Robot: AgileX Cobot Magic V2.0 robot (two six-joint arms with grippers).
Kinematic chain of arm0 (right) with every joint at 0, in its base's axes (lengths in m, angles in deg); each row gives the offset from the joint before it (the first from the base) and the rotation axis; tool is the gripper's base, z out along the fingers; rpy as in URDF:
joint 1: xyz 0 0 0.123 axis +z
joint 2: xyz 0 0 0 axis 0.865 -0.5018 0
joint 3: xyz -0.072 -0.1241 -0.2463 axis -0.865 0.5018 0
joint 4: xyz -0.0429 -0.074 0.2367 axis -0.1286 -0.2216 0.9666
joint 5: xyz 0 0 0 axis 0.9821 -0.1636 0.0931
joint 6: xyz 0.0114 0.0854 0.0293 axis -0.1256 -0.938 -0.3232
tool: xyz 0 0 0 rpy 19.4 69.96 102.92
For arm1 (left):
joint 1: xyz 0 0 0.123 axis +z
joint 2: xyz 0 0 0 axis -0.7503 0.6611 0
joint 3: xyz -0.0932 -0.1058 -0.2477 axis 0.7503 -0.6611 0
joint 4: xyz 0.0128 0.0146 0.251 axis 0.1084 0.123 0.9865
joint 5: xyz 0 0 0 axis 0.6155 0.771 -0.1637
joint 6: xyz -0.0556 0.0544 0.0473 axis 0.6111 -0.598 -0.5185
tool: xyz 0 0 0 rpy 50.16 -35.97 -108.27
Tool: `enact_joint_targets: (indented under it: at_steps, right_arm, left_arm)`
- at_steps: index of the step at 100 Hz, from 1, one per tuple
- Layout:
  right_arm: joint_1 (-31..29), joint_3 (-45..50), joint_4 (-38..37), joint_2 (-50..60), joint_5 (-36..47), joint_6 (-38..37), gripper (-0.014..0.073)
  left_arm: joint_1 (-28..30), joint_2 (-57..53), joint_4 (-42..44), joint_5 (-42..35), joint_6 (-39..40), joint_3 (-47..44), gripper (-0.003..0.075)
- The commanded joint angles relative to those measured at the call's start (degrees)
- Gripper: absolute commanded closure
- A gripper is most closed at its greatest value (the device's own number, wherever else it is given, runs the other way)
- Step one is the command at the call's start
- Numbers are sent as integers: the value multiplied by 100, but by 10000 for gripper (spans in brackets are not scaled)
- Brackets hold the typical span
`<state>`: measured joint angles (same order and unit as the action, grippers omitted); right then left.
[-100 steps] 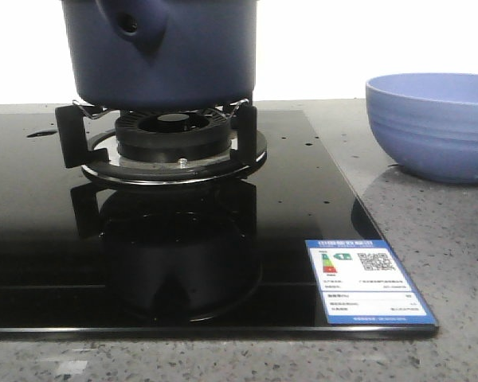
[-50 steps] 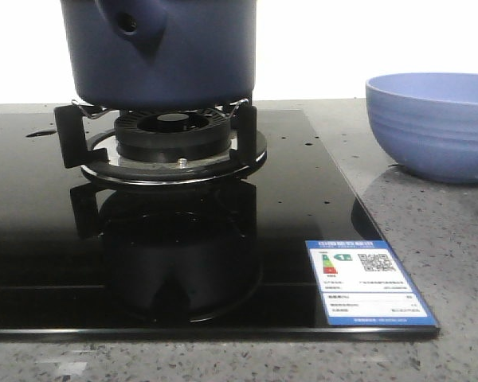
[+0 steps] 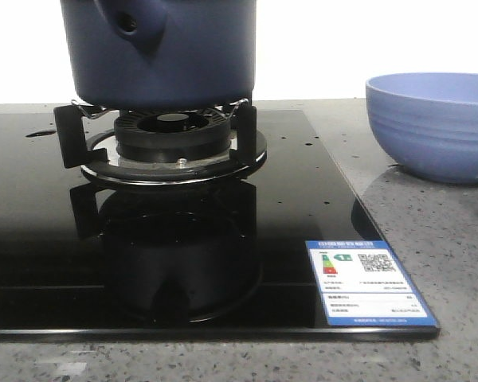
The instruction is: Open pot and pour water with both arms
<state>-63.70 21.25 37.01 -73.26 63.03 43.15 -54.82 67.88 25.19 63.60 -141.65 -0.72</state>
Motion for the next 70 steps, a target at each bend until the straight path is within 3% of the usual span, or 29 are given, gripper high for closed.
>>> enact_joint_targets:
  at_steps: [1,17,34,39,44,56,61,70]
  right_arm:
    - [-49,-156,175,-48,270,14,656]
    - [-49,-156,175,-48,270,14,656]
    - [-49,-156,175,-48,270,14,656]
    - [-49,-156,175,-48,270,14,656]
    - [-49,-156,175,-48,270,14,656]
    - [-49,-156,175,-48,270,14,656]
    - [-49,-156,175,-48,270,14,656]
    - [-49,-156,175,-48,270,14,656]
  left_arm:
    - [10,-62,325,-113,60,158,741]
    - [10,-62,959,-366,60,158,741]
    - [10,-62,1005,-920,287,158,741]
    - [10,-62,1344,-1077,1080,158,741]
    - [10,-62,2246,-1081,2436,143,741]
    - [127,-14,5247,-1069,6599,-183,741]
    - [264,-14,5667,-919,7476,-375,741]
    - [522,-14,5643,-770,7663,-686,741]
